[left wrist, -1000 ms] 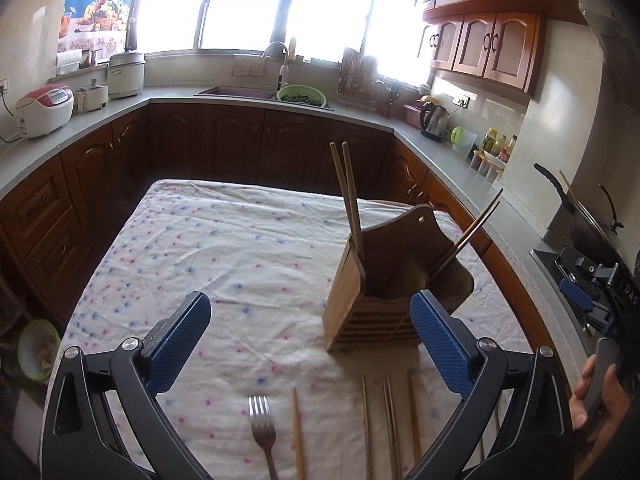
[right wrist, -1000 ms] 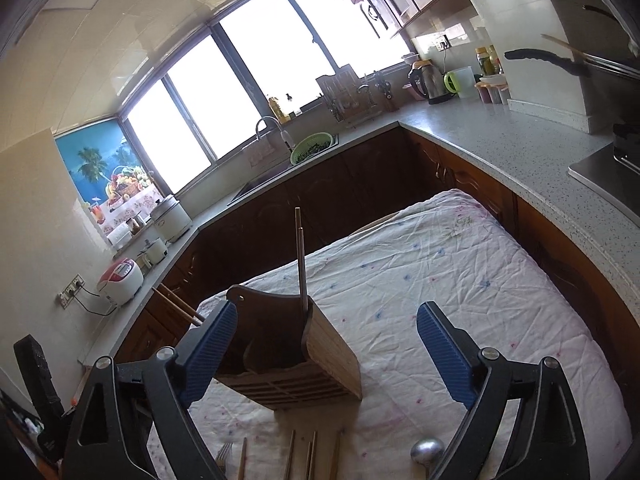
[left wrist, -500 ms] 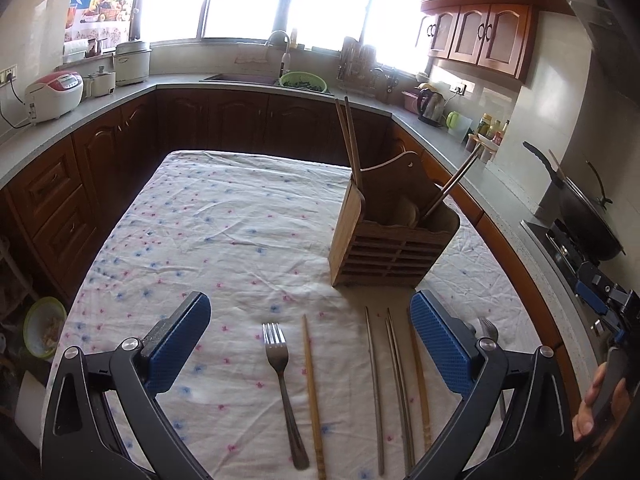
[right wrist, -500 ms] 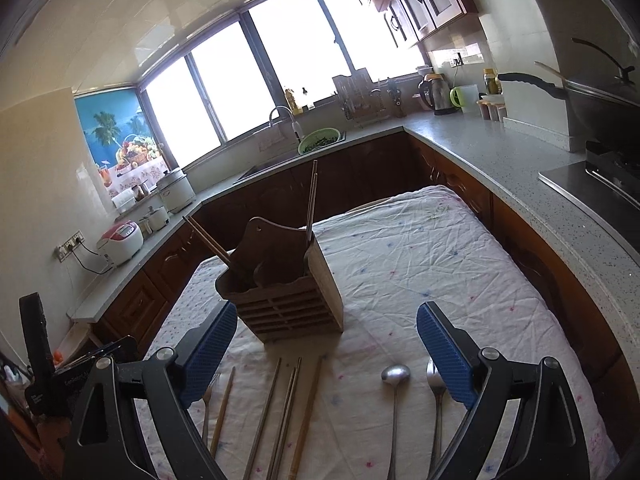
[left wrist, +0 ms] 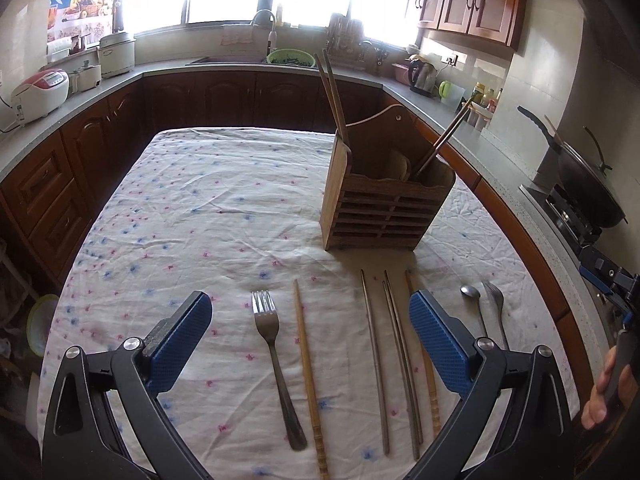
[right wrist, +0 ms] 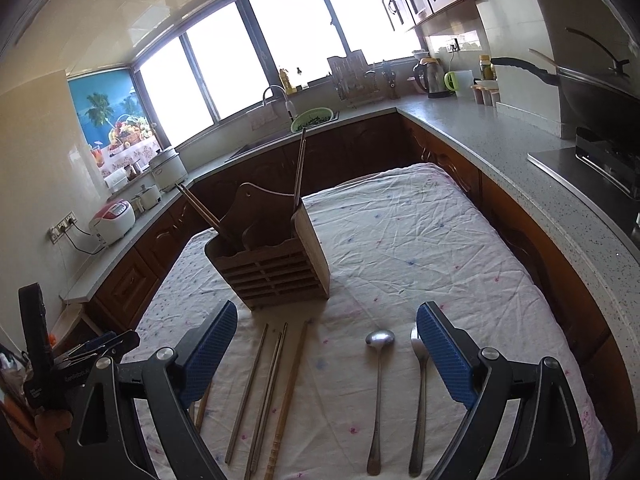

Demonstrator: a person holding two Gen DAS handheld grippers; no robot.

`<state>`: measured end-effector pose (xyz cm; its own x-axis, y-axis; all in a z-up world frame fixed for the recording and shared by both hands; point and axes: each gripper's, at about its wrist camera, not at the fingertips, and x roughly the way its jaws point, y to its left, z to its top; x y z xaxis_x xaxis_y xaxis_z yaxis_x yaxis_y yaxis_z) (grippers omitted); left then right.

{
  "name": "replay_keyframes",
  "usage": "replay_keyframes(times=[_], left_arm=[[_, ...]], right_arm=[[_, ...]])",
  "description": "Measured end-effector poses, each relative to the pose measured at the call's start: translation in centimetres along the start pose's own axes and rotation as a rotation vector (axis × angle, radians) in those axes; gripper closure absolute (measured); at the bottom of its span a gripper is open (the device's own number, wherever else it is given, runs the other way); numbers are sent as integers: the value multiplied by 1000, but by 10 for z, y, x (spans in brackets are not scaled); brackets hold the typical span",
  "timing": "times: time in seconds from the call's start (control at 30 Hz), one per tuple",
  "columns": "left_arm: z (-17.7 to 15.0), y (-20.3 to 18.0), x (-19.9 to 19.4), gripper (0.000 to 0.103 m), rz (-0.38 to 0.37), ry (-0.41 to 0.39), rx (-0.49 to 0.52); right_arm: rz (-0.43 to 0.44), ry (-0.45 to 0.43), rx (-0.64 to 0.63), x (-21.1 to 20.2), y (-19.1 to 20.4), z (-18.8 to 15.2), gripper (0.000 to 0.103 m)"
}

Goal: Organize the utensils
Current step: 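Lower the left tool over a metal chopstick while the right tool lowers over the long metal spoon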

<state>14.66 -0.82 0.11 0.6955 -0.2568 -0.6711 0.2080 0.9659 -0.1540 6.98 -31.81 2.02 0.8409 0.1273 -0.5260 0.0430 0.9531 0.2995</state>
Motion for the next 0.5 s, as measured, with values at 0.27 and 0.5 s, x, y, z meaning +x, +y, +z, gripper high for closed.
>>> replay_keyframes(times=[0.27, 0.5], left_arm=[[-2, -19, 38, 17, -12, 80, 42], [-2, -30, 78, 35, -20, 152, 70]], right_arm=[[-37, 88, -12, 26, -6, -14, 21], [-82, 189, -16, 55, -16, -28, 45]])
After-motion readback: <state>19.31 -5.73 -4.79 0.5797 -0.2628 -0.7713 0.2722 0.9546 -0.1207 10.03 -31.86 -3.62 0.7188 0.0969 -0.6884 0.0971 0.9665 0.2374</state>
